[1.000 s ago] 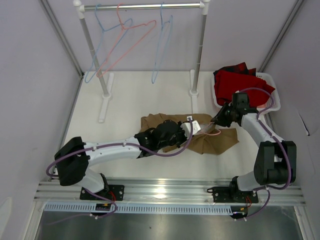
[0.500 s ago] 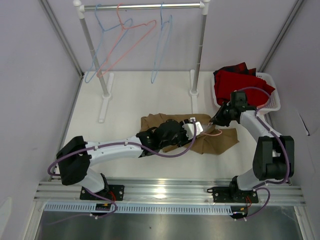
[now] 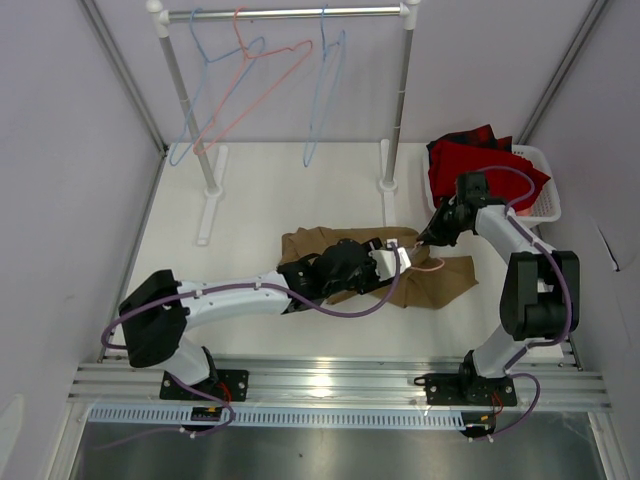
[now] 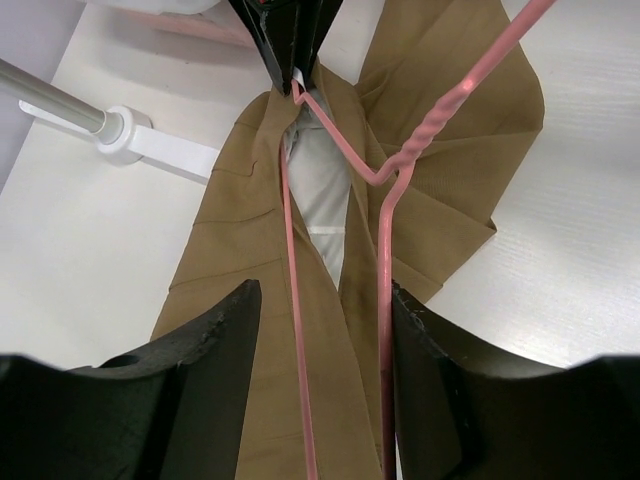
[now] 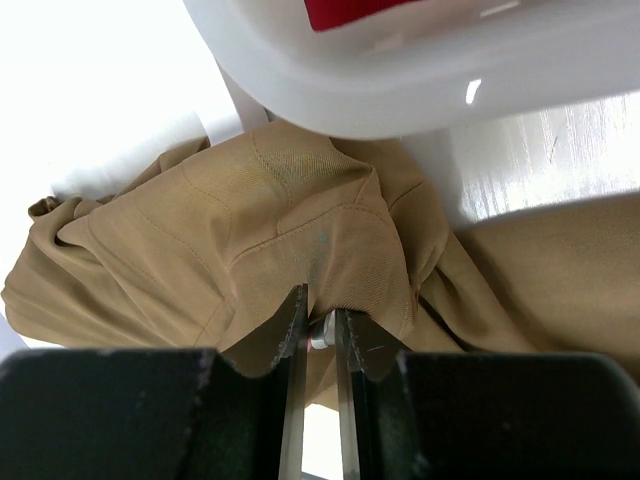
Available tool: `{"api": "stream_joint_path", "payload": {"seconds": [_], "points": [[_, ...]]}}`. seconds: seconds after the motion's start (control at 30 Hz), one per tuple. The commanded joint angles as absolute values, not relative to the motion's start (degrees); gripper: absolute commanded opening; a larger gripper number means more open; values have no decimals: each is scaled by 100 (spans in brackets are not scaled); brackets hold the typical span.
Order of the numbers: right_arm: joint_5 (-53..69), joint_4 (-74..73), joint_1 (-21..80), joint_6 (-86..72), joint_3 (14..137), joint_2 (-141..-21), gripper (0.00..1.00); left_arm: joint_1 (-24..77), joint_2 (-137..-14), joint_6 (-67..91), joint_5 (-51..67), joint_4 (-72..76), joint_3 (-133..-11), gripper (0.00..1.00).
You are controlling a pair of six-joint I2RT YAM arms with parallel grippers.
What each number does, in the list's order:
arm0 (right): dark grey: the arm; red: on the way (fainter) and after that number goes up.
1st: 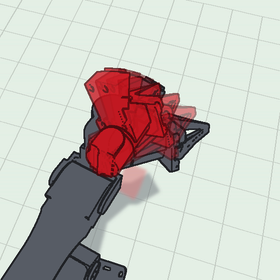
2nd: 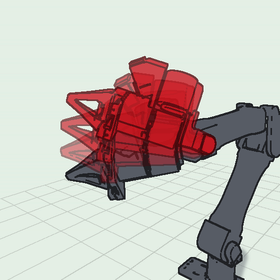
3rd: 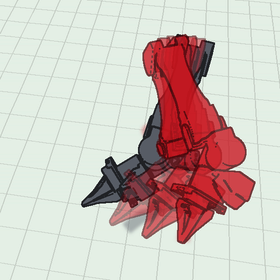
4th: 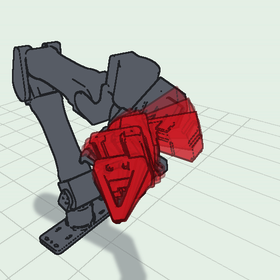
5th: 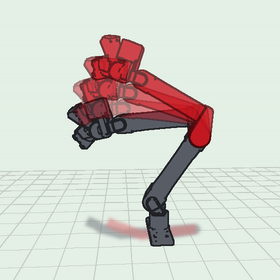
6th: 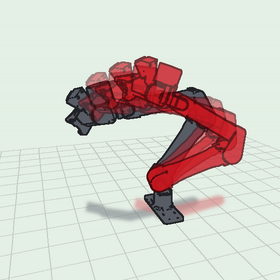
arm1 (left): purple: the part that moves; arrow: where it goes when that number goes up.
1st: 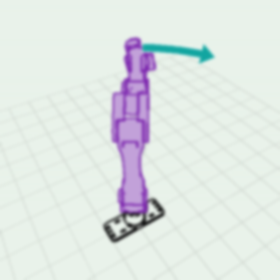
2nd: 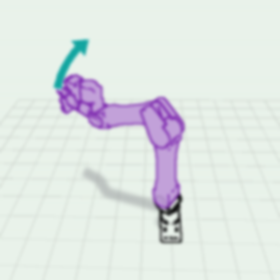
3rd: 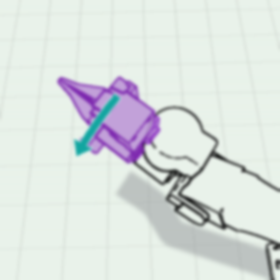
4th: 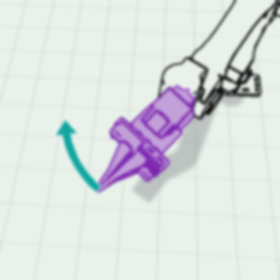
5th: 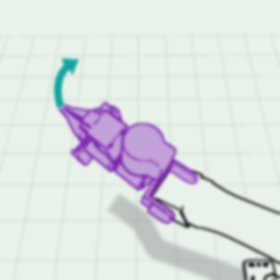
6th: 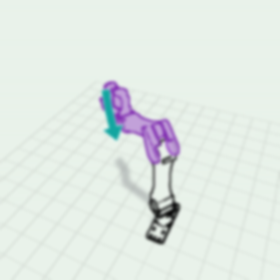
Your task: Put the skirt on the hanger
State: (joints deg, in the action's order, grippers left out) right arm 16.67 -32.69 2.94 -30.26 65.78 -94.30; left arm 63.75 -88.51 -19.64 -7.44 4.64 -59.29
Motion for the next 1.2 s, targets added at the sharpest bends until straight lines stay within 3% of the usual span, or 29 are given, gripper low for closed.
{"api": "stream_joint_path", "payload": {"seconds": [0.0,0.17,0.23,0.3,0.33,0.37,0.4,0.43,0.77,1.17], "points": [[1775,-3463,308,-2742,6917,-9562,0,6416,-8903,-2232,-940,571,-6275,56],[1775,-3472,308,-2733,6917,-9615,0,6477,-8965,-2338,-976,615,-6293,55],[1775,-3463,299,-2742,6891,-9624,0,6486,-8965,-2294,-932,720,-6258,45],[1767,-3463,308,-2742,6882,-9606,0,6486,-8956,-2233,-923,791,-6240,29],[1767,-3454,308,-2742,6873,-9589,0,6486,-8947,-2206,-871,800,-6266,16],[1767,-3454,308,-2742,6873,-9589,0,6486,-8956,-2180,-853,791,-6275,16],[1767,-3445,308,-2751,6882,-9580,0,6486,-8956,-2110,-835,791,-6267,5],[1775,-3437,308,-2760,6873,-9580,0,6478,-8973,-2057,-844,791,-6293,0],[1872,-3173,273,-2856,6557,-9334,0,6092,-8807,-995,-624,923,-5864,0],[1978,-3287,281,-2918,6495,-8587,0,5704,-7840,-44,175,2583,-4650,0]]}}
